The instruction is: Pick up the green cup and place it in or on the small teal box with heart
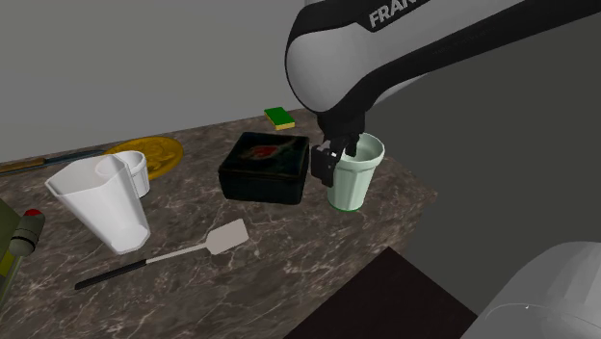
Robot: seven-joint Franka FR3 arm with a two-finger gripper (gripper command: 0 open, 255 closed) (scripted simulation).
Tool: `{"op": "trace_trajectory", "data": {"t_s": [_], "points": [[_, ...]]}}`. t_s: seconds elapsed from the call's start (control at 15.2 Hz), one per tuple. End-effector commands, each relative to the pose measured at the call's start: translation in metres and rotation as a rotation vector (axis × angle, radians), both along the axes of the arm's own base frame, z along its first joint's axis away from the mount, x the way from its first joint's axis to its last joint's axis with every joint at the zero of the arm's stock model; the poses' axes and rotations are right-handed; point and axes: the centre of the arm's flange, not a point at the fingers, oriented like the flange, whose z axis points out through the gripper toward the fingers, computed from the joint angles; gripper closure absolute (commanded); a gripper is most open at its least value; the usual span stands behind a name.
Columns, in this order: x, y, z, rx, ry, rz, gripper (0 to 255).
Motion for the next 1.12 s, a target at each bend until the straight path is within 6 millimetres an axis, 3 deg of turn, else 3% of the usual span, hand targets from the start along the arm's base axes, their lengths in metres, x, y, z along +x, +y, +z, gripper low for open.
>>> {"op": "trace_trajectory", "data": {"t_s": [0.0, 0.07, 0.13, 0.73, 1.06], "points": [[0.0, 0.0, 0.0, 0.0, 0.0, 0.0, 0], [0.0, 0.0, 0.0, 0.0, 0.0, 0.0, 0], [0.0, 0.0, 0.0, 0.0, 0.0, 0.0, 255], [0.0, 0.0, 0.0, 0.0, 0.0, 0.0, 255], [0.0, 0.0, 0.026, 0.0, 0.0, 0.0, 255]]}}
